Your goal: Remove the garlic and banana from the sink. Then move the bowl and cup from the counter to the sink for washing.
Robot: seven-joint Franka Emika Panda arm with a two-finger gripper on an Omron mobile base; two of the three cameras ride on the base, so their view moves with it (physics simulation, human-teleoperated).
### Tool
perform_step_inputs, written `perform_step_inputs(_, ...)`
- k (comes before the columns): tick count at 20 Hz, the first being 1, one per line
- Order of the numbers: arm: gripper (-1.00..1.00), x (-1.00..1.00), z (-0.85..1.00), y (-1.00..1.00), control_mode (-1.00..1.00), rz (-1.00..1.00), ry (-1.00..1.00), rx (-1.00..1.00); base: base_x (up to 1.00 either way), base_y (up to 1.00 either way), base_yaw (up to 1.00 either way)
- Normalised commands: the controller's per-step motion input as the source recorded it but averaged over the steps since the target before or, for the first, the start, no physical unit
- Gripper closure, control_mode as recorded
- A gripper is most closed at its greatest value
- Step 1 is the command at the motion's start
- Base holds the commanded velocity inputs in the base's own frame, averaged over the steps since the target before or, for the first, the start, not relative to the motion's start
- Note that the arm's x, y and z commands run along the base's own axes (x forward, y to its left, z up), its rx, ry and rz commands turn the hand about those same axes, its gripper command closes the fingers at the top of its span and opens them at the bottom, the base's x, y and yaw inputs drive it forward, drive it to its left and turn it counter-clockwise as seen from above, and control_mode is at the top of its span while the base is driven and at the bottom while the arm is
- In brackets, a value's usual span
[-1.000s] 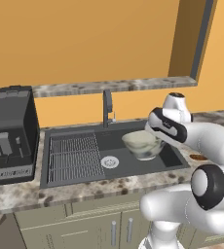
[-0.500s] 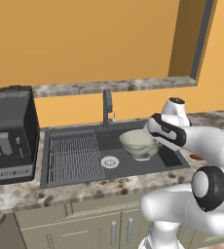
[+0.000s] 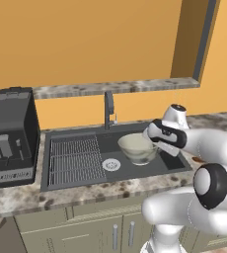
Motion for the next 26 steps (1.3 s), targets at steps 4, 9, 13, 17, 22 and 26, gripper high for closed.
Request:
perform_step_inputs(4, 1.00, 0.15, -0.11, 0.06, -1.00, 0.05, 0.00, 0.01, 0.00, 0.00, 0.00)
perform_step_inputs(9, 1.00, 0.15, -0.12, 0.14, -1.00, 0.05, 0.00, 0.00, 0.00, 0.00, 0.00)
perform_step_inputs(13, 1.00, 0.17, -0.09, 0.13, -1.00, 0.04, -0.01, 0.00, 0.00, 0.00, 0.00)
perform_step_inputs(17, 1.00, 0.15, -0.12, 0.11, -1.00, 0.00, 0.00, 0.00, 0.00, 0.00, 0.00)
perform_step_inputs(22, 1.00, 0.16, -0.13, 0.10, -1.00, 0.00, 0.00, 0.00, 0.00, 0.00, 0.00)
perform_step_inputs(26, 1.00, 0.18, -0.13, 0.09, -1.00, 0.00, 0.00, 0.00, 0.00, 0.00, 0.00)
